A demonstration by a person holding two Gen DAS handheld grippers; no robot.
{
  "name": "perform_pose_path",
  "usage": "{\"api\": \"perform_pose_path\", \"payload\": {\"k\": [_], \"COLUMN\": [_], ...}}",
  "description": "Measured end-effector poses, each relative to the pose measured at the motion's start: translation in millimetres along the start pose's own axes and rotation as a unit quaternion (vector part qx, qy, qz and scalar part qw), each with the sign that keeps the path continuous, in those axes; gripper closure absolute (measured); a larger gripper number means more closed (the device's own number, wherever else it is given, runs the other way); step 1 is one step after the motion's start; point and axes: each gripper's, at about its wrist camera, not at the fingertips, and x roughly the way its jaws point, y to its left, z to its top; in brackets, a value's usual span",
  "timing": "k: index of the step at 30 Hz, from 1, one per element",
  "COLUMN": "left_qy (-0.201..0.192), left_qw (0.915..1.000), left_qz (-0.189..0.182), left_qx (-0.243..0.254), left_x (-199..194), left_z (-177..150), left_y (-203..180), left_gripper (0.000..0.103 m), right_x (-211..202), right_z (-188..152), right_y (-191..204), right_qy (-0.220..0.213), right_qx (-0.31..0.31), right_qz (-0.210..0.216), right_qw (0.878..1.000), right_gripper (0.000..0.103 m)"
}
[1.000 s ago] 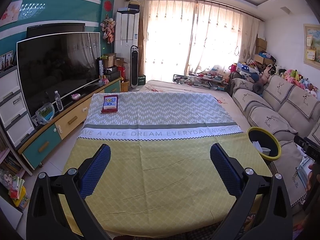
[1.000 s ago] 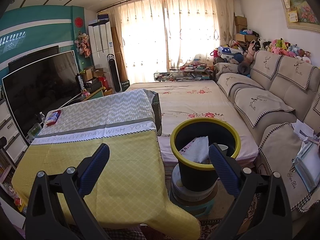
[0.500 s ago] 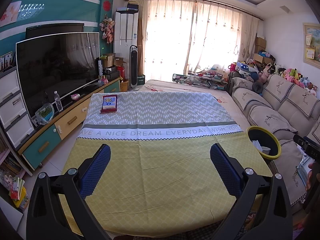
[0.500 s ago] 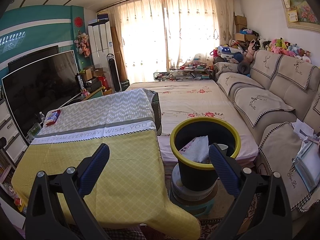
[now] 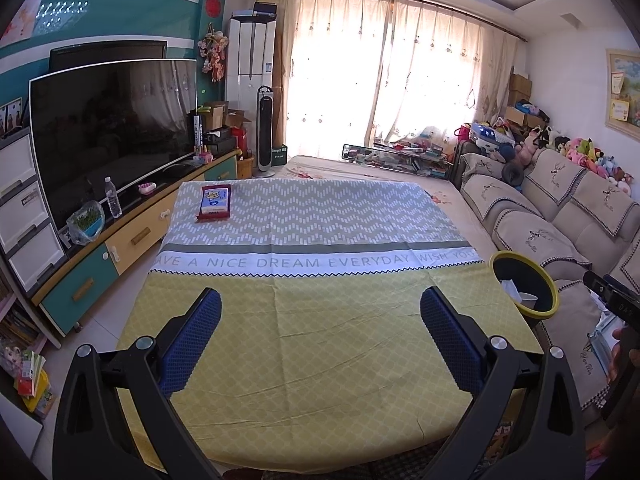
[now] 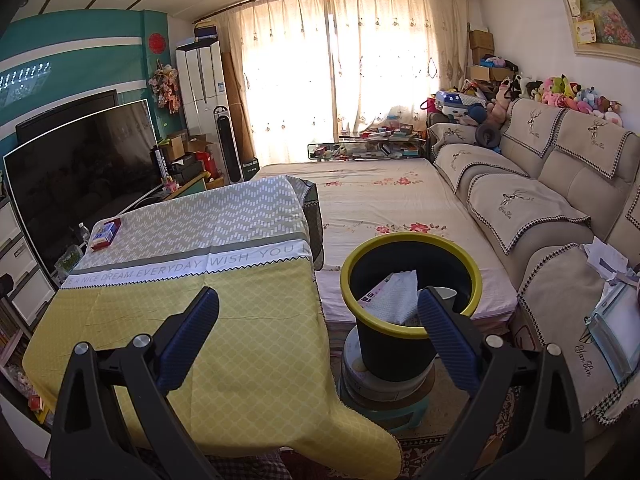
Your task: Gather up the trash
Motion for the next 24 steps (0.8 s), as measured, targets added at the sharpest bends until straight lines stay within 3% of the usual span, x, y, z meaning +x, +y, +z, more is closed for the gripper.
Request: {"api": "perform_pose_path", "payload": {"k": [8,15,19,24], "left_qy": [0.014,0.004,0.045,0.074], "left_qw": [0.9998,1.0000,0.9990,0.9968], "left_qz": [-0.004,-0.007,0.003,0.031], "left_qx": [-0.014,0.002,-0.002,-0.003], "left_x": [13.0,27.5,66.5,147.3], "left_z": [0.3,7.1,22.6,43.3], "left_y": [7.5,11.3,24.6,52.4], "left_gripper": [0.005,0.005,0.005,0.005], "right_x": [10.9,32.5,63.3,135.7], "right_z": [-6.1,-0.8,18.7,47.4], "right_y": [4.7,16.0,38.3,82.7], "right_qy": [0.013,0.034,0.044,0.081], "right_qx": [-0.008,-0.014,-0.032,-0.062], "right_qz": [0.007,0.028,0.044,0.083], "right_qw": [1.000,0.999,0.998,0.991], "right_gripper": [0.008,0.008,0.007,0.007]}}
